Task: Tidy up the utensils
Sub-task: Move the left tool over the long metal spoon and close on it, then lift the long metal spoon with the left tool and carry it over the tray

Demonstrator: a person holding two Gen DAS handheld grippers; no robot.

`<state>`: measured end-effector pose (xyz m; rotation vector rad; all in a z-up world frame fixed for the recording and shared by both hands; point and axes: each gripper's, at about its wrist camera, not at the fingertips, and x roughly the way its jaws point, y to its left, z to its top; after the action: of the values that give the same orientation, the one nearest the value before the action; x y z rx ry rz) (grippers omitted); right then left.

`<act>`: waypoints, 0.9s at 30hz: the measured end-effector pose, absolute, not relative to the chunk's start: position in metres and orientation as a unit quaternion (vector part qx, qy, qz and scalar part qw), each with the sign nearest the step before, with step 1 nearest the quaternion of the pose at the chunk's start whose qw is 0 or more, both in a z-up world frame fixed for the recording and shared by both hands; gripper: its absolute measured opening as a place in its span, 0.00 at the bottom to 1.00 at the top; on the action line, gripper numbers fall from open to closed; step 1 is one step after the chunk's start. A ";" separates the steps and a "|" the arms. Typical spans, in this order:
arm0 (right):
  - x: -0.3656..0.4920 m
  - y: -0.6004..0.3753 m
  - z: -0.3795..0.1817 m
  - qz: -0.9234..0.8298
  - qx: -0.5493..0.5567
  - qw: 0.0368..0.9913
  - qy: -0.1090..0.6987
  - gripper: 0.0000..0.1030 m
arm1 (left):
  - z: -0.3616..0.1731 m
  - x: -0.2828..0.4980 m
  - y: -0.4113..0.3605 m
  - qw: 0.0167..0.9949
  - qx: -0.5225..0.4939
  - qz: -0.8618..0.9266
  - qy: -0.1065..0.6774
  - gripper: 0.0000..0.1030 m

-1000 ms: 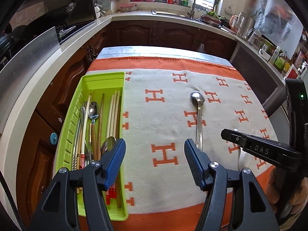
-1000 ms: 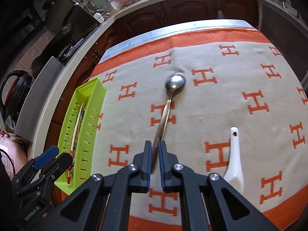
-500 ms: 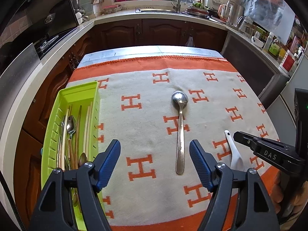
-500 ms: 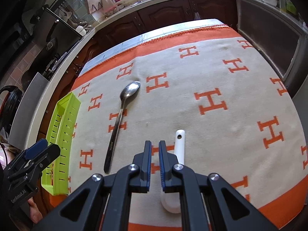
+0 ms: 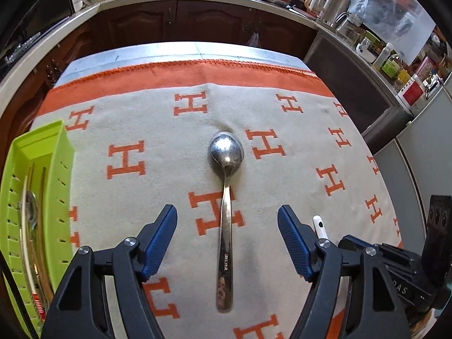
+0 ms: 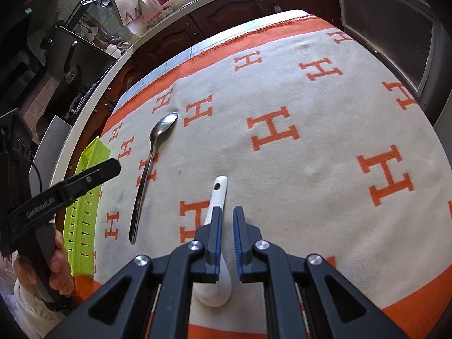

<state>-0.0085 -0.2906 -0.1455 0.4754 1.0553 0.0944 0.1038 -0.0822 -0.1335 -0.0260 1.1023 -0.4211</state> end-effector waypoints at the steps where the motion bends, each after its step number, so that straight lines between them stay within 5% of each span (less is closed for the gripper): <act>1: -0.009 -0.292 -0.147 0.048 0.226 0.835 0.499 0.08 | -0.139 0.111 -0.084 0.827 -0.018 -0.202 0.525 0.57; 9: -0.010 -0.299 -0.154 0.066 0.228 0.836 0.495 0.08 | -0.169 0.140 -0.095 0.805 -0.039 -0.212 0.552 0.36; 17: -0.006 -0.304 -0.159 0.070 0.235 0.834 0.494 0.08 | -0.170 0.149 -0.124 0.816 0.037 -0.206 0.539 0.34; 20: -0.007 -0.304 -0.159 0.071 0.234 0.836 0.492 0.08 | -0.170 0.149 -0.135 0.812 0.061 -0.200 0.545 0.09; 27: -0.010 -0.303 -0.158 0.073 0.230 0.838 0.489 0.08 | -0.172 0.141 -0.153 0.810 0.057 -0.210 0.544 0.06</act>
<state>-0.0102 -0.3032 -0.1580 0.4870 1.0351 0.1537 0.1411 -0.1532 -0.1722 0.1210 1.1628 -0.4478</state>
